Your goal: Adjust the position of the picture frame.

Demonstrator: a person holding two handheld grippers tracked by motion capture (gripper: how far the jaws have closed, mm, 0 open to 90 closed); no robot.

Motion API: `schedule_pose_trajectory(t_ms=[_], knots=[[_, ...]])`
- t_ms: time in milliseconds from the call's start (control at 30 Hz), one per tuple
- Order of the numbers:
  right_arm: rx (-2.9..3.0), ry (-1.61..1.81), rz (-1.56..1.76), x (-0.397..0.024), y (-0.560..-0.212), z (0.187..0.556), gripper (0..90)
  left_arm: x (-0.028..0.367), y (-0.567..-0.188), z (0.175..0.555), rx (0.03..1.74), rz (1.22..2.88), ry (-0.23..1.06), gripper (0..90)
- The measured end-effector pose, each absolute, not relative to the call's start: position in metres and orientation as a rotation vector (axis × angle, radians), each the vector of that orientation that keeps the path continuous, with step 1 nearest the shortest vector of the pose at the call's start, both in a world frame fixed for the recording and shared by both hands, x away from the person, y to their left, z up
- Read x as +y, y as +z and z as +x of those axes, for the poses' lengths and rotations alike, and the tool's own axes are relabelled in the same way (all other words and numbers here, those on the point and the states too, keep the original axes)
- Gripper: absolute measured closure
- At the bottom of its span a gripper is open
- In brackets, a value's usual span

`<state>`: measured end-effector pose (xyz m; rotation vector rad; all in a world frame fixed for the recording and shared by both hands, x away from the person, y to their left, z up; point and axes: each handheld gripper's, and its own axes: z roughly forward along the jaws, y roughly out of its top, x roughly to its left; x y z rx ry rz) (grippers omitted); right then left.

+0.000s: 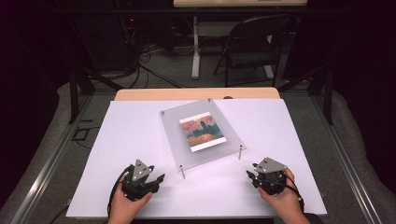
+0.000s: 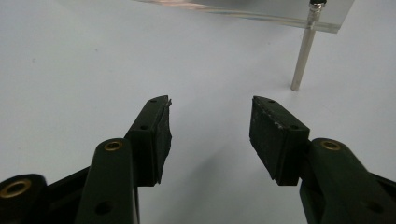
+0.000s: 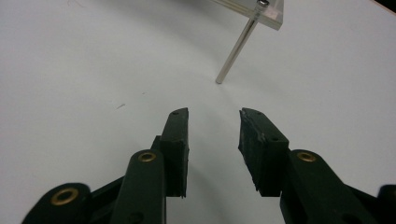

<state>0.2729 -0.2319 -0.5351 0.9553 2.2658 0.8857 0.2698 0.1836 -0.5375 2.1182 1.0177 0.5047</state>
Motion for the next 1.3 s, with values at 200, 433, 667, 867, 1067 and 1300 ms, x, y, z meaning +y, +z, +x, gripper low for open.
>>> schedule_pose_trajectory(t_ms=[200, 433, 667, 867, 1067, 1300], knots=[[2.289, 0.898, 0.966, -0.232, -0.538, 0.273, 62.0, 0.183, -0.536, 0.271, 1.023, 2.109, 0.499, 53.0], [2.248, 0.915, 1.001, -0.234, -0.537, 0.271, 58.4, 0.176, -0.534, 0.269, 1.005, 2.088, 0.495, 45.6], [2.229, 0.926, 1.013, -0.235, -0.536, 0.273, 60.7, 0.161, -0.537, 0.264, 0.949, 2.158, 0.482, 47.4], [2.242, 0.932, 1.016, -0.234, -0.536, 0.273, 63.0, 0.152, -0.538, 0.261, 0.914, 2.152, 0.447, 53.3], [2.238, 0.929, 1.003, -0.232, -0.535, 0.276, 64.5, 0.139, -0.541, 0.263, 0.899, 2.183, 0.446, 59.7], [2.246, 0.928, 0.989, -0.228, -0.535, 0.281, 65.0, 0.128, -0.543, 0.27, 0.889, 2.187, 0.41, 69.5]])
